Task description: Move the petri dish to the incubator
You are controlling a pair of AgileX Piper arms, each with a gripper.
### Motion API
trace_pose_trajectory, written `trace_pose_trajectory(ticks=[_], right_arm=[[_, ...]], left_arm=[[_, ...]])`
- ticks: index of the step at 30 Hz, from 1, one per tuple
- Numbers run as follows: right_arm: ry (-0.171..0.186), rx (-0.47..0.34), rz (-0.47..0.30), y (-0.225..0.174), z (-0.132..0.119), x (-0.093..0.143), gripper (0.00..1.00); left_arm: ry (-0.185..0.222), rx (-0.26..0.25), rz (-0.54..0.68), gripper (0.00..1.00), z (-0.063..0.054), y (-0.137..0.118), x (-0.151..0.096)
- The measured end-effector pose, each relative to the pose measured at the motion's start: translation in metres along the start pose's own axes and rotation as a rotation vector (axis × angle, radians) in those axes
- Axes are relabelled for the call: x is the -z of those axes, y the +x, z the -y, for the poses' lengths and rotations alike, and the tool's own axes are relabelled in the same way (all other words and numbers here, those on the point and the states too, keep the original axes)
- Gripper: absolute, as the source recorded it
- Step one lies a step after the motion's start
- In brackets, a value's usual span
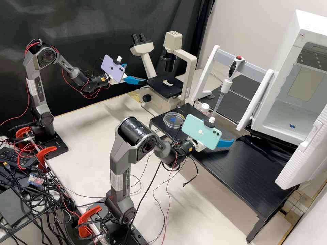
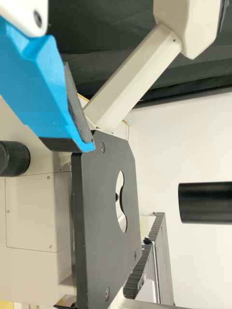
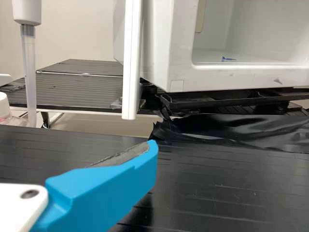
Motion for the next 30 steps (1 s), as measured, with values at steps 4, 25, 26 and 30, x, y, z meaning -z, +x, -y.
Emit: trace_pose_trajectory(ticks=[4,25,26,30], right_arm=[[0.0,0.0,0.0,0.0,0.0,0.0,1.0],[-0.048,0.004,-0.287,-0.047,0.009,0.038,1.0],[-0.053,0.021,-0.31,-0.05,0.014,0.041,1.0],[-0.076,0.095,-0.37,-0.054,0.03,0.048,1.0]], left_arm=[[0.0,0.0,0.0,1.0,0.0,0.0,0.0],[0.0,0.0,0.0,1.0,0.0,0.0,0.0],[0.0,0.0,0.0,1.0,0.0,0.0,0.0],[0.0,0.0,0.0,1.0,0.0,0.0,0.0]])
